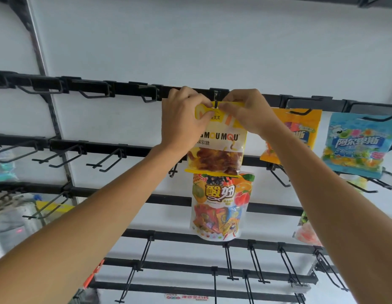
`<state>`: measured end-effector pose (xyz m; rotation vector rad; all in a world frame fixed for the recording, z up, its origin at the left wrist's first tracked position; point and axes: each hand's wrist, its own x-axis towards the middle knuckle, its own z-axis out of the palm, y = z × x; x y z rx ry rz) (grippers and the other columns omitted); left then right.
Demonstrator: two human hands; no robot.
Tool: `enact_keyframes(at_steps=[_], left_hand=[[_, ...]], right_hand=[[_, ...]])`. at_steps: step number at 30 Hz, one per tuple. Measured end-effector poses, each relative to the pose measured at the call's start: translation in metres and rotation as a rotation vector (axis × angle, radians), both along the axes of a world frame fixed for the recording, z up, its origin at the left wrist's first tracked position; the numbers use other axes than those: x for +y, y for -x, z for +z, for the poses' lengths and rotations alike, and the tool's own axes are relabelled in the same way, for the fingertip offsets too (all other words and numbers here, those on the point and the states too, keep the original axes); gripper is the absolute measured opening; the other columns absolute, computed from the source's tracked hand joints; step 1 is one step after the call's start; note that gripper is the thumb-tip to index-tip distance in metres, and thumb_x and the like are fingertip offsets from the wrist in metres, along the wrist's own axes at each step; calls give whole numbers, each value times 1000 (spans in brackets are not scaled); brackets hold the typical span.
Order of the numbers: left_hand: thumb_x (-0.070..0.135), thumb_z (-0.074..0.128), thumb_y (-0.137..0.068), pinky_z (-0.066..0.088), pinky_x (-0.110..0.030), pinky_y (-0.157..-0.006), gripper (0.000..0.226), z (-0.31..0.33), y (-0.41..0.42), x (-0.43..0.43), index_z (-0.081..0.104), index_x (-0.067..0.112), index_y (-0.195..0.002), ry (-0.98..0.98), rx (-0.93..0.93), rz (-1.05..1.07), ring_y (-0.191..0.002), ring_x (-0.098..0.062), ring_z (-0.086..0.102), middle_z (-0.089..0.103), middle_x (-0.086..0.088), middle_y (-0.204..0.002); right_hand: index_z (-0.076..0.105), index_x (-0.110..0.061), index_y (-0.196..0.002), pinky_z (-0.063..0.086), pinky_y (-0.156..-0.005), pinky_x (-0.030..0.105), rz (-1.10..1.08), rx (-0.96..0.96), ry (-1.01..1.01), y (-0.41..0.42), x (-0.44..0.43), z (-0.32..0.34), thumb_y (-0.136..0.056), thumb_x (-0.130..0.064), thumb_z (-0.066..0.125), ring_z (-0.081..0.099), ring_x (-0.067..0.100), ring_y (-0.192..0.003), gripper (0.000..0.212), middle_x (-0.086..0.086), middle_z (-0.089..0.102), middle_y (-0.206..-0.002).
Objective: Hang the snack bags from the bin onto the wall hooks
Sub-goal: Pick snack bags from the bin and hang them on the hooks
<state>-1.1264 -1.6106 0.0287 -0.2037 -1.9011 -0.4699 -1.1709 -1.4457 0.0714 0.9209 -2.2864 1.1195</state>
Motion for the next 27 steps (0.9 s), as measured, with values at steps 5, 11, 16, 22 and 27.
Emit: enact_keyframes(at_steps=[5, 11, 16, 22, 27], left_hand=[[37, 72, -83, 29, -26, -79, 17, -5, 11, -7, 72, 28, -97, 32, -47, 42, -96, -16, 52, 65, 7, -100], [36, 68, -87, 46, -40, -82, 29, -10, 27, -12, 72, 22, -112, 148, -105, 41, -98, -24, 58, 69, 1, -110], [35, 58, -91, 39, -40, -90, 32, -17, 29, -15, 70, 23, -118, 244, -143, 67, -110, -25, 57, 67, 0, -120], [32, 60, -91, 38, -42, -94, 34, -19, 28, -12, 68, 23, -123, 277, -206, 76, -115, -26, 54, 64, -2, -126], [27, 61, -91, 37, -43, -97, 37, -20, 17, -6, 65, 22, -127, 289, -273, 63, -119, -26, 52, 61, -2, -131]], right_hand=[[70, -21, -91, 51, -57, 18, -82, 19, 14, 15, -8, -5, -92, -32, 62, 66, 7, -71, 13, -2, 70, -86], [68, -24, -95, 50, -56, 23, -196, 56, 20, 30, -18, -11, -93, -33, 60, 62, 8, -70, 12, -5, 66, -87], [69, -28, -98, 48, -57, 26, -273, 101, -18, 39, -21, -14, -92, -40, 60, 61, 6, -67, 16, -5, 69, -88], [61, -24, -118, 48, -69, 32, -374, 143, -28, 40, -19, -19, -89, -54, 60, 60, 17, -101, 41, -3, 64, -117], [45, -21, -130, 46, -61, 32, -413, 32, -55, 29, -10, -33, -91, -56, 54, 62, 22, -81, 53, -1, 61, -93]])
